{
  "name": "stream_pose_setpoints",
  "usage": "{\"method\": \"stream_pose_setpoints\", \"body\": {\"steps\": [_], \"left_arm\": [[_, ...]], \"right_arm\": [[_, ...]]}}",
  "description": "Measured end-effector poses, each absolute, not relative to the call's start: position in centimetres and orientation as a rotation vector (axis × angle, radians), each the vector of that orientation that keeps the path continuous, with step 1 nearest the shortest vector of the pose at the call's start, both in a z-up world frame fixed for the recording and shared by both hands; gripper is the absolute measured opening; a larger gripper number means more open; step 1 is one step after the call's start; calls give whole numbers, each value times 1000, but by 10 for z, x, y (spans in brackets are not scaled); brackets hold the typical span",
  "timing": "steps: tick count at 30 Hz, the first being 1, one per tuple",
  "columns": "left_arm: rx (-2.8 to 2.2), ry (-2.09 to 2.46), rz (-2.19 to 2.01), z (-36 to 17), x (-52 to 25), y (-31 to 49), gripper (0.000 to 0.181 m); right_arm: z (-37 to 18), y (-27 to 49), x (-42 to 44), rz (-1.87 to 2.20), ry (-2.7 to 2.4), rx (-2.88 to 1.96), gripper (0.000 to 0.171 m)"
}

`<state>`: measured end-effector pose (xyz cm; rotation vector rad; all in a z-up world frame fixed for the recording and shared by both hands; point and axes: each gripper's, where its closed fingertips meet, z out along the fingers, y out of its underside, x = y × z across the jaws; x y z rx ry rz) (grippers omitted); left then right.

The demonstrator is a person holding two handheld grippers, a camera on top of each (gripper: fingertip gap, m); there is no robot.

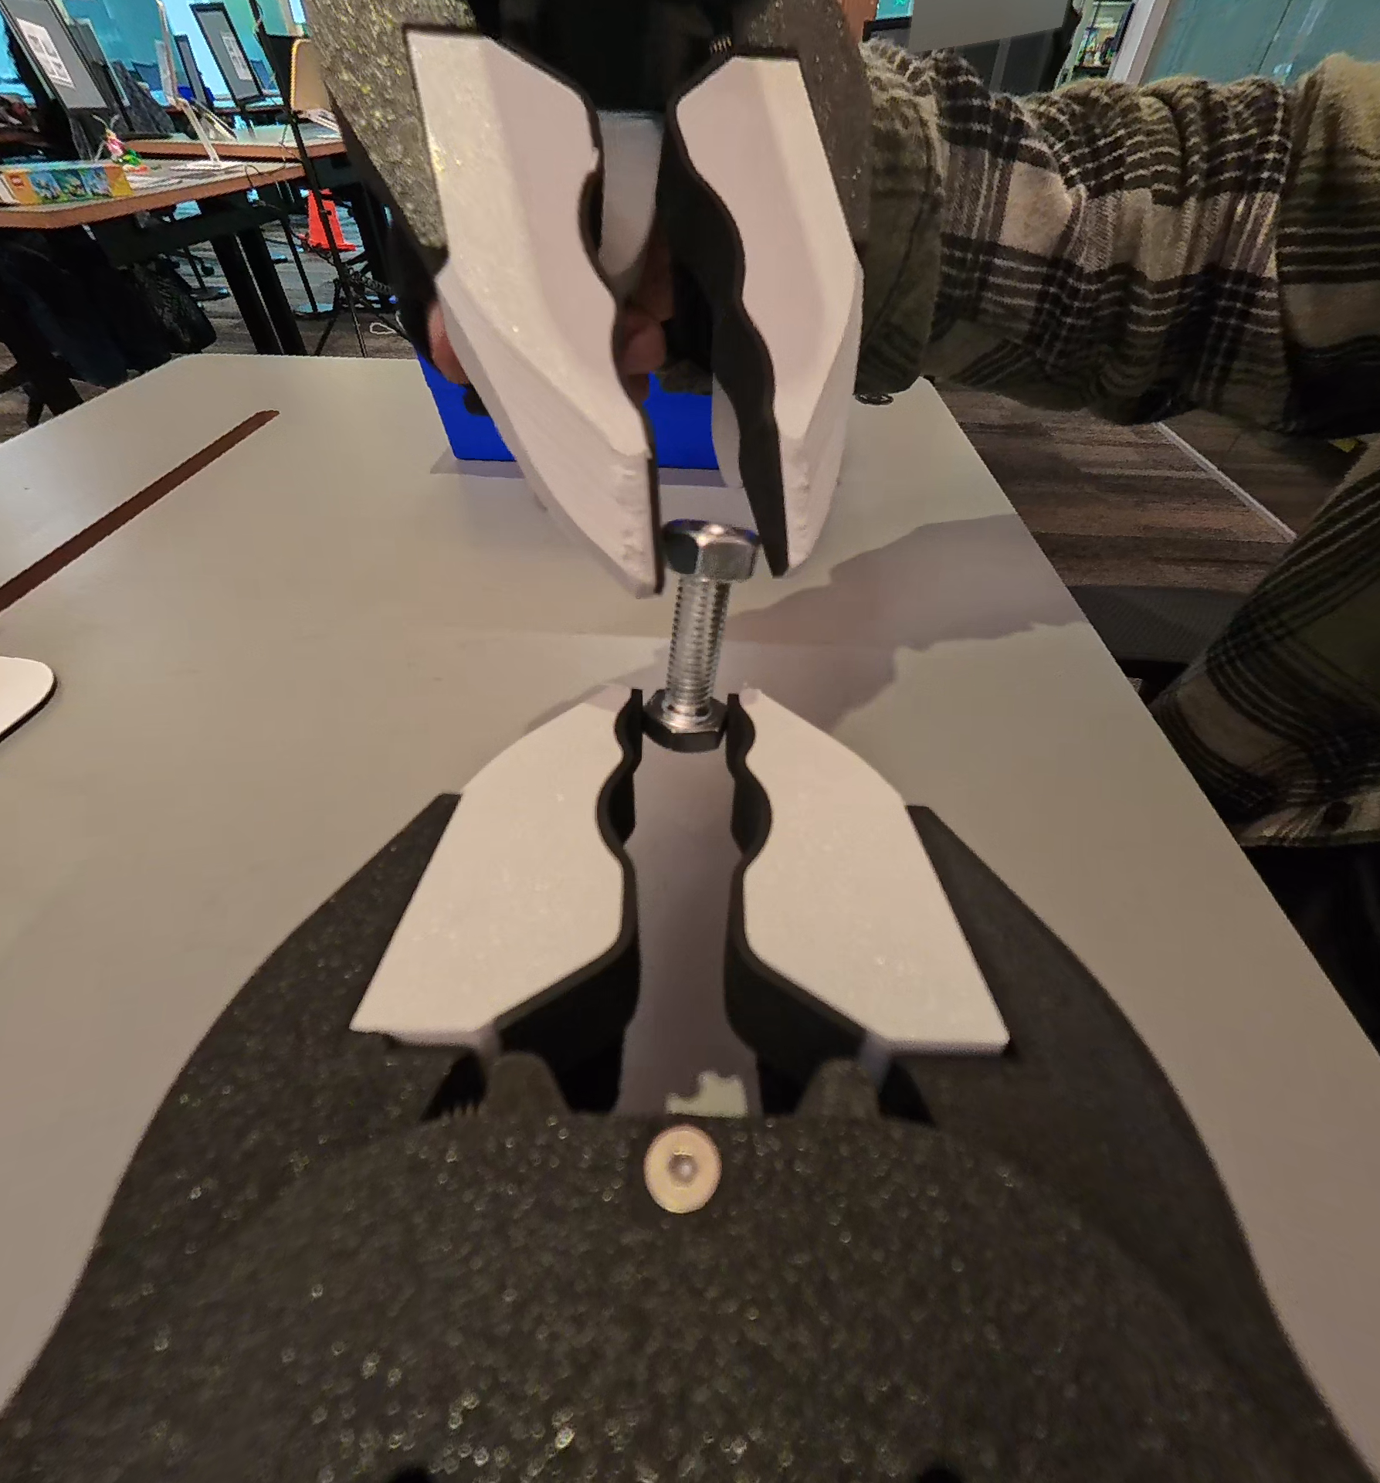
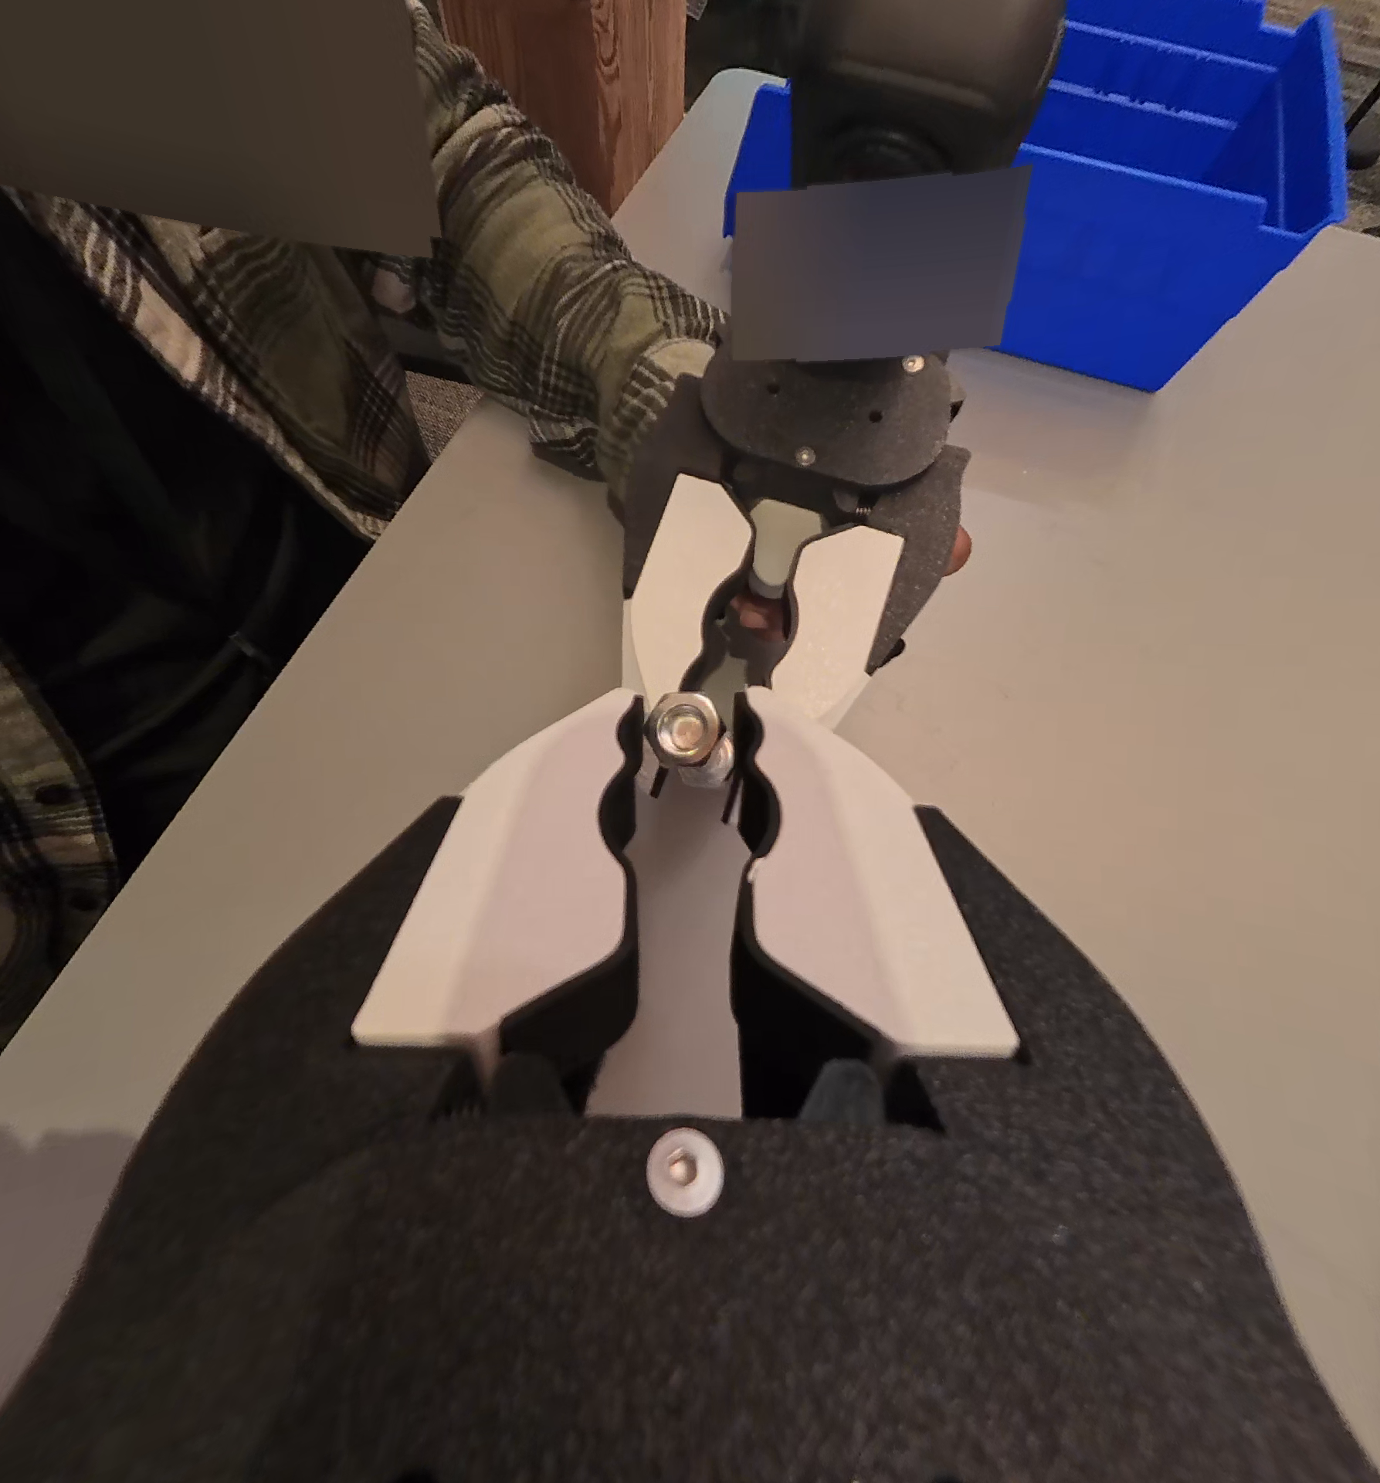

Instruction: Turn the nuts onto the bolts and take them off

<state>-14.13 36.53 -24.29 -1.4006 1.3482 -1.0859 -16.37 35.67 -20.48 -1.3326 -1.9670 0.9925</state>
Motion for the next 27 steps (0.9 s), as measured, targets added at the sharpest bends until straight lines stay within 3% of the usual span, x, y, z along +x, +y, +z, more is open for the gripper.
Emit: {"method": "stream_pose_setpoints", "body": {"steps": [27], "left_arm": [[-1401,1321,-1123,-240,-142,366,19]], "right_arm": [[-203,358,-167,972,-1970,-1325,22]]}}
